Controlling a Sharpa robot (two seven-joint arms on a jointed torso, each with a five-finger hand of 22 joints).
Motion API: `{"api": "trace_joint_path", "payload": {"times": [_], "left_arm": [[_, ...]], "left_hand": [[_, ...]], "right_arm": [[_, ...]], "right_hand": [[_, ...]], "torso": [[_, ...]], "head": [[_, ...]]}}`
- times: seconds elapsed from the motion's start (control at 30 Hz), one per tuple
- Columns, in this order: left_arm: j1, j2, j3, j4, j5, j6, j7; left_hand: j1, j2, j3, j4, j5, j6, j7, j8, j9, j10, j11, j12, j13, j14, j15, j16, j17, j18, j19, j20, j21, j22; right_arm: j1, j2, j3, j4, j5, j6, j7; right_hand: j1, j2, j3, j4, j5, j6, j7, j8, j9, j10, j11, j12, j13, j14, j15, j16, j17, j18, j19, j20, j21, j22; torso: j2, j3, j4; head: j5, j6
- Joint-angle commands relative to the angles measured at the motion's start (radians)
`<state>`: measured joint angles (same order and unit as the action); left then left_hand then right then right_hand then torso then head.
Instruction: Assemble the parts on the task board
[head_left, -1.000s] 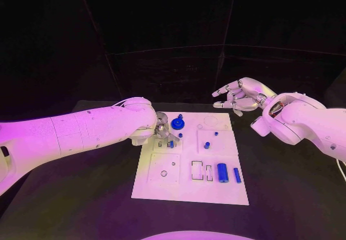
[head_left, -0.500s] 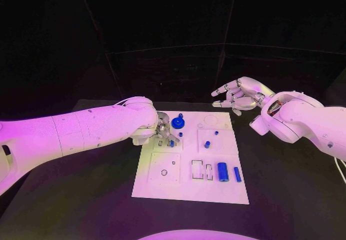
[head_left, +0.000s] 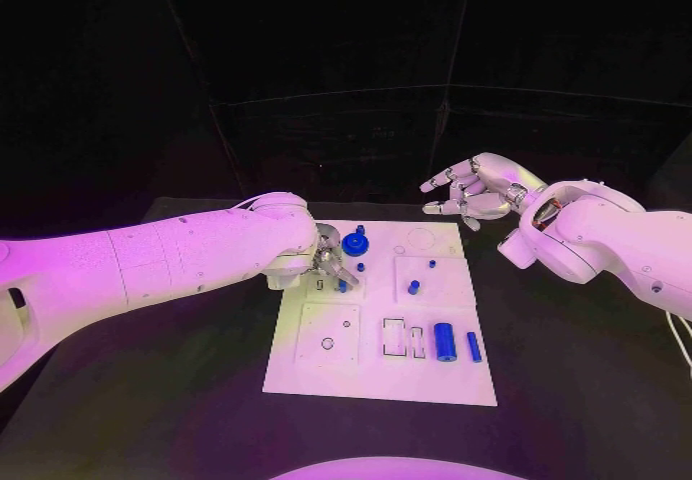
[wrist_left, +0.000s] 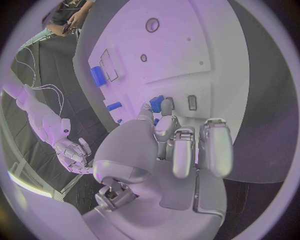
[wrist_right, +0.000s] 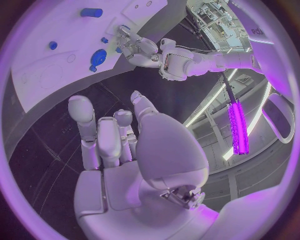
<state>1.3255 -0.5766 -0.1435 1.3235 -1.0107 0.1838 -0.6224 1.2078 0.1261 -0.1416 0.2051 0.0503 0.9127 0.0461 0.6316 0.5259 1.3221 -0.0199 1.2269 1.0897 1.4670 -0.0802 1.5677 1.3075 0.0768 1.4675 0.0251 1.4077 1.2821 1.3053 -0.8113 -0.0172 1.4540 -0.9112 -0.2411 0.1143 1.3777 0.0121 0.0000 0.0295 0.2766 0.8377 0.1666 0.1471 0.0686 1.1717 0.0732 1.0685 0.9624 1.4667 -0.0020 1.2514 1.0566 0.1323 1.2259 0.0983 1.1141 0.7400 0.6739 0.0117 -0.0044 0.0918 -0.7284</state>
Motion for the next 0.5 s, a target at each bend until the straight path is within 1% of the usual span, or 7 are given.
{"api": "trace_joint_path", "payload": {"times": [0.03, 0.1, 0.17, 0.27, 0.37, 0.4, 0.5], "left_arm": [[0.001, 0.001, -0.001, -0.002, 0.008, 0.008, 0.005], [0.001, 0.000, -0.002, -0.002, 0.011, 0.007, 0.005], [0.001, -0.001, -0.002, -0.002, 0.016, 0.007, 0.004], [0.001, -0.004, -0.002, 0.000, 0.023, 0.007, 0.005], [0.001, -0.009, -0.002, 0.004, 0.029, 0.004, 0.006], [0.001, -0.011, -0.002, 0.006, 0.031, 0.001, 0.007], [0.001, -0.017, -0.002, 0.010, 0.044, -0.018, 0.013]], "left_hand": [[0.024, 0.006, 0.020, -0.009, -0.001, -0.009, -0.001, 0.003, 0.003, -0.005, -0.007, -0.001, 0.000, 0.104, -0.008, 0.003, 0.263, -0.020, 0.017, -0.007, 0.004, 0.001], [0.037, 0.015, 0.035, -0.017, -0.001, -0.012, -0.002, 0.002, 0.004, -0.005, -0.008, -0.002, 0.000, 0.104, -0.009, 0.003, 0.263, -0.020, 0.017, -0.007, 0.003, 0.001], [0.049, 0.018, 0.048, -0.026, -0.001, -0.015, -0.003, 0.001, 0.005, -0.006, -0.008, -0.003, -0.001, 0.104, -0.010, 0.003, 0.263, -0.020, 0.016, -0.008, 0.003, 0.001], [0.086, 0.023, 0.082, -0.052, 0.000, -0.022, -0.007, -0.003, 0.006, -0.008, -0.012, -0.006, -0.002, 0.104, -0.013, 0.003, 0.263, -0.019, 0.015, -0.010, 0.002, 0.000], [0.118, 0.022, 0.115, -0.078, 0.000, -0.027, -0.009, -0.008, 0.006, -0.010, -0.015, -0.009, -0.002, 0.104, -0.015, 0.003, 0.263, -0.019, 0.015, -0.012, 0.001, -0.001], [0.131, 0.022, 0.130, -0.089, 0.000, -0.028, -0.010, -0.010, 0.006, -0.011, -0.016, -0.010, -0.003, 0.104, -0.016, 0.003, 0.263, -0.019, 0.015, -0.013, 0.001, -0.001], [0.163, 0.016, 0.219, -0.129, 0.009, -0.035, -0.006, -0.022, 0.003, -0.016, -0.014, -0.019, -0.006, 0.104, -0.017, 0.003, 0.263, -0.019, 0.014, -0.015, 0.000, -0.001]], "right_arm": [[0.003, 0.002, 0.001, -0.002, -0.006, 0.011, 0.002], [0.003, 0.003, 0.001, -0.002, -0.006, 0.012, 0.002], [0.003, 0.003, 0.001, -0.003, -0.006, 0.013, 0.002], [0.003, 0.005, 0.001, -0.004, -0.006, 0.014, 0.002], [0.003, 0.007, 0.001, -0.006, -0.006, 0.015, 0.002], [0.003, 0.007, 0.001, -0.006, -0.006, 0.016, 0.002], [0.003, 0.009, 0.001, -0.008, -0.006, 0.017, 0.002]], "right_hand": [[0.010, 0.001, -0.001, -0.004, 0.003, -0.009, 0.001, 0.004, -0.001, -0.009, 0.001, -0.007, -0.001, 0.001, -0.007, -0.007, -0.002, 0.015, -0.003, -0.001, -0.004, -0.001], [0.010, 0.001, -0.001, -0.004, 0.003, -0.009, 0.001, 0.004, -0.001, -0.009, 0.001, -0.007, -0.001, 0.001, -0.007, -0.007, -0.002, 0.015, -0.003, -0.001, -0.004, -0.001], [0.011, 0.002, 0.000, -0.005, 0.004, -0.009, 0.001, 0.004, -0.001, -0.009, 0.001, -0.007, -0.002, 0.001, -0.007, -0.007, -0.001, 0.015, -0.003, -0.001, -0.006, -0.002], [0.011, 0.002, 0.000, -0.005, 0.004, -0.009, 0.001, 0.004, -0.001, -0.009, 0.001, -0.007, -0.002, 0.001, -0.007, -0.007, -0.001, 0.015, -0.003, -0.001, -0.006, -0.002], [0.011, 0.002, 0.000, -0.005, 0.005, -0.009, 0.001, 0.004, -0.001, -0.009, 0.001, -0.007, -0.002, 0.001, -0.007, -0.008, -0.001, 0.015, -0.003, -0.001, -0.006, -0.002], [0.011, 0.003, 0.000, -0.005, 0.005, -0.009, 0.001, 0.004, -0.001, -0.010, 0.001, -0.007, -0.002, 0.001, -0.007, -0.008, -0.002, 0.015, -0.003, -0.001, -0.006, -0.002], [0.011, 0.003, 0.000, -0.005, 0.005, -0.009, 0.001, 0.004, -0.001, -0.010, 0.001, -0.007, -0.002, 0.001, -0.007, -0.008, -0.002, 0.015, -0.003, -0.001, -0.006, -0.002]], "torso": [[0.000, 0.0001, 0.0005], [-0.001, 0.0002, 0.0010], [0.000, 0.0002, 0.0013], [-0.001, 0.0002, 0.0012], [0.000, 0.0000, 0.0012], [0.000, -0.0001, 0.0010], [0.000, 0.0000, 0.0010]], "head": [[-0.001, 0.000], [-0.001, -0.001], [-0.002, -0.003], [-0.002, -0.006], [-0.003, -0.006], [-0.003, -0.006], [-0.004, -0.006]]}}
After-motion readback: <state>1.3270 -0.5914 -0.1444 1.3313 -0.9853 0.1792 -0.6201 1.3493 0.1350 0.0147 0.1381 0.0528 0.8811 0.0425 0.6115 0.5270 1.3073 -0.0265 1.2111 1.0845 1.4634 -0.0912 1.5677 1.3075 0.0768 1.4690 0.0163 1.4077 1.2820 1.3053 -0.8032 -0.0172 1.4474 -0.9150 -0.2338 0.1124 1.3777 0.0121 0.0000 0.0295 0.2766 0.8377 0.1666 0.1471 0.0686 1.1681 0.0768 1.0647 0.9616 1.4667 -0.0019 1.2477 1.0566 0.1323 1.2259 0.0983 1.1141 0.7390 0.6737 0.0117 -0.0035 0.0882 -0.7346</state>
